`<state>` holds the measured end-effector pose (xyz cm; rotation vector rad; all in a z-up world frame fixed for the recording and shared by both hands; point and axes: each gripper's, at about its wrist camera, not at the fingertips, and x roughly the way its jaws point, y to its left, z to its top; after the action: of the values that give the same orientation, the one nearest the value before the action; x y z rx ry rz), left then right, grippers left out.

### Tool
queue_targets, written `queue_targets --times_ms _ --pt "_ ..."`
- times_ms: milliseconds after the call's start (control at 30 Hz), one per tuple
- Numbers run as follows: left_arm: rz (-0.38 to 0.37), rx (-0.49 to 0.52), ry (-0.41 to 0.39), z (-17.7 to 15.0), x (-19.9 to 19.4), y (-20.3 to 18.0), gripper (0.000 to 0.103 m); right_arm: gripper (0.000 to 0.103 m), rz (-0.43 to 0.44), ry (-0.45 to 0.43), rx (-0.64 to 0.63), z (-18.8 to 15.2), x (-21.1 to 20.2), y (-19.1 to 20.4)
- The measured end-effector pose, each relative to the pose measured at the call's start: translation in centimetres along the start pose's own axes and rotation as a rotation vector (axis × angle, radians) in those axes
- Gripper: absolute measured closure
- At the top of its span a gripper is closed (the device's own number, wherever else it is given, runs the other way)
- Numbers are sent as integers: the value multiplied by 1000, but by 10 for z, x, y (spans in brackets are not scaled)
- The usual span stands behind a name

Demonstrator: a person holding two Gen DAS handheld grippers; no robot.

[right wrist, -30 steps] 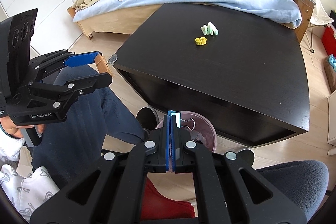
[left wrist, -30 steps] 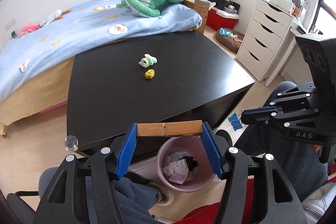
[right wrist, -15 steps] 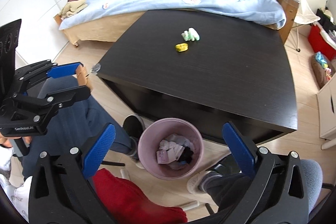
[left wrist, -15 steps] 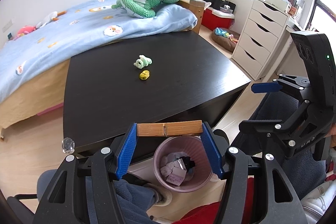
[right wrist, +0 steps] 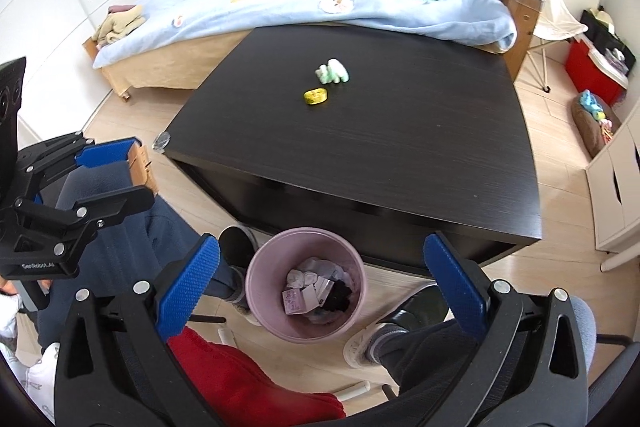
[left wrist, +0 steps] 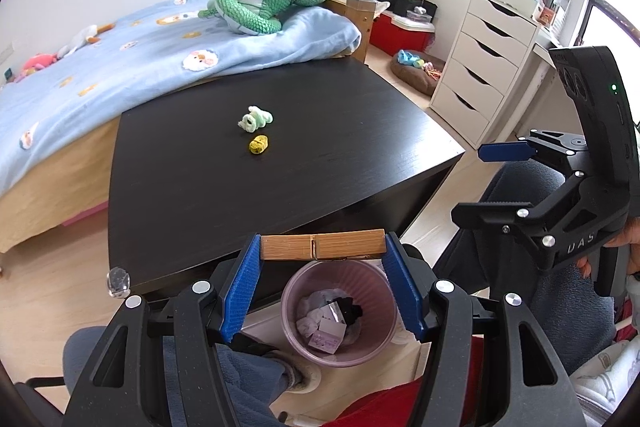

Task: Collect trash
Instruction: 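Carry the wooden clothespin over the bin and open the left gripper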

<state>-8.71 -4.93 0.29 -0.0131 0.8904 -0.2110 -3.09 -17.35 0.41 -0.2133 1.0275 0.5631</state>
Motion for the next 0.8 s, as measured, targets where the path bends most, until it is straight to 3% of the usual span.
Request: queue_targets --times_ms 733,767,800 --pt "-53 23 15 6 6 -15 43 3 -16 -37 64 -5 -16 -22" --pt "-54 20 16 5 7 -14 37 3 -17 -38 66 -5 -17 -23" --pt "-56 14 12 5 7 -14 22 3 -19 -39 67 -5 -17 -23"
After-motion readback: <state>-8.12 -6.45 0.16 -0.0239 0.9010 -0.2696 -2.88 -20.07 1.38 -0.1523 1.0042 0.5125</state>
